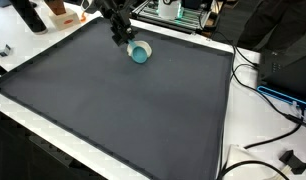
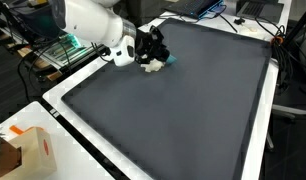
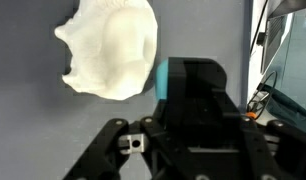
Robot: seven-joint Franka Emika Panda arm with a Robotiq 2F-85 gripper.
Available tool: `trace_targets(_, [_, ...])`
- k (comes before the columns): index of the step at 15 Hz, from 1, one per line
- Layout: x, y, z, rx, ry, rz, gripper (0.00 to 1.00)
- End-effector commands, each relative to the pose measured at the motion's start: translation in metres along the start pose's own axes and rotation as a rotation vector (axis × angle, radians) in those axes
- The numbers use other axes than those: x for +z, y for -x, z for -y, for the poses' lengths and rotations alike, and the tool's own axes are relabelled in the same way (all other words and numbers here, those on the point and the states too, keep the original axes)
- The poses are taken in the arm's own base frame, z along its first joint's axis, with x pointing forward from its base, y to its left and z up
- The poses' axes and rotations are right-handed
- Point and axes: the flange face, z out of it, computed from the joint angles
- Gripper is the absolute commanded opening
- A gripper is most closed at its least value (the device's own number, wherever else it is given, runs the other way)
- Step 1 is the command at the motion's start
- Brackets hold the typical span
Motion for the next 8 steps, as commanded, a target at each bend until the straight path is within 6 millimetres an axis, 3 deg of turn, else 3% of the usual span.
trace_targets(1, [-0.0017,-0.0003,-0.0061,0.083,0.000,-0.020,0.25])
trace_targets(8, [-0.0059,0.0009,-0.0054,0.207,0.058,-0.062,0.25])
